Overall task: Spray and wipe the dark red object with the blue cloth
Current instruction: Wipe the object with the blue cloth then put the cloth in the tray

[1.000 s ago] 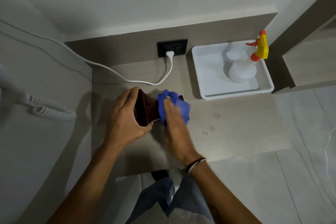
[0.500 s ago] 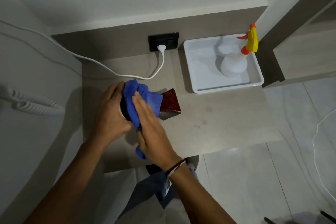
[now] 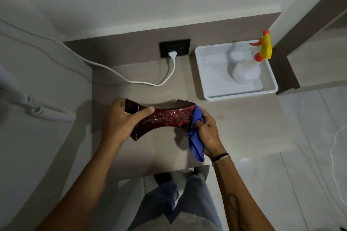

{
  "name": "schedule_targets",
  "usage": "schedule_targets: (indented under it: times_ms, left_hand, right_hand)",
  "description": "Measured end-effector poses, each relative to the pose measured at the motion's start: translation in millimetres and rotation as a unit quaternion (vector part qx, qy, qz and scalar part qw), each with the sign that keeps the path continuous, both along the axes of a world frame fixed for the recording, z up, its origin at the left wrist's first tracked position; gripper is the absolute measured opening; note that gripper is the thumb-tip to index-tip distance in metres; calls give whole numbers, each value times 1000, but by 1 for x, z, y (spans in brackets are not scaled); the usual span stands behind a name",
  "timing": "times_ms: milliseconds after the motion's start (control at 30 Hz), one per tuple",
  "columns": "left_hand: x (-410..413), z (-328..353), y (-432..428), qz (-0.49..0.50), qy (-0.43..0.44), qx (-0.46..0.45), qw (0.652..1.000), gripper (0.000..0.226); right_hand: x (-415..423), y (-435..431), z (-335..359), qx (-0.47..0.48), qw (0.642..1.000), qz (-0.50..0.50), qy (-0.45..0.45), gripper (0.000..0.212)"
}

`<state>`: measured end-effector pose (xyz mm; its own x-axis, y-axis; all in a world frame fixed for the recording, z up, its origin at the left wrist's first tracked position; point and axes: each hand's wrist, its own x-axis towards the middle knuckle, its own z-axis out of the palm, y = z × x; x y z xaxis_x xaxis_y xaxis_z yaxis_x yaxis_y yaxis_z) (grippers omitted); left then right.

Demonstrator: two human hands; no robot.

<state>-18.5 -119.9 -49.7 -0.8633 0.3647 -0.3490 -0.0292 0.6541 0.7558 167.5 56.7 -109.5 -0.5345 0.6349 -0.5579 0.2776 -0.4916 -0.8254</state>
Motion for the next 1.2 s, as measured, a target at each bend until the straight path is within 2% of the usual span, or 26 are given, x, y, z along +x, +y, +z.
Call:
schedule_targets:
  times_ms: [100, 167, 233, 300, 367, 467, 567, 667, 767, 867, 967, 1067, 1133, 1200]
  left_hand:
    - [2, 2, 0, -57, -4, -25, 998, 116]
    - [2, 2, -3, -145, -6, -18, 989, 131]
    - [5, 2, -7, -224, 12, -55, 973, 149]
    - [9, 1, -8, -254, 45, -84, 963, 155]
    - [12, 0, -5, -244, 104, -68, 962, 134]
    - [15, 2, 2, -229, 205, -50, 950, 94]
    - [15, 8, 10, -220, 194, -20, 956, 84]
    - [17, 12, 17, -233, 198, 21, 952, 57]
    - [13, 13, 16, -237, 187, 24, 953, 61]
    - [9, 10, 8, -235, 182, -35, 954, 81]
    - [12, 13, 10, -235, 171, -46, 956, 97]
    - [16, 15, 14, -229, 186, -27, 955, 80]
    - [18, 17, 14, -221, 183, -9, 958, 68]
    - [16, 16, 9, -224, 198, -20, 954, 70]
  right_hand:
    - [-3, 8, -1, 5, 1000, -20, -13, 63]
    - [-4, 15, -1, 17, 999, -21, -32, 65]
    - [-4, 21, 0, 21, 999, -36, -33, 65]
    - [-6, 23, 3, 54, 996, -55, -37, 64]
    - [-6, 14, 8, 159, 984, -48, -64, 64]
    - [-3, -19, 11, 358, 924, 99, -88, 75]
    - [-2, -54, 11, 397, 886, 234, -60, 88]
    - [-18, -81, 25, 414, 870, 261, 56, 88]
    - [-25, -80, 28, 418, 853, 298, 91, 95]
    - [-5, -44, 13, 407, 868, 284, -23, 97]
    - [2, -21, 12, 412, 864, 270, -101, 95]
    - [-23, -55, 40, 394, 874, 286, -12, 69]
    - [-30, -82, 45, 430, 851, 296, 56, 84]
    - [-26, -73, 37, 420, 855, 297, 75, 98]
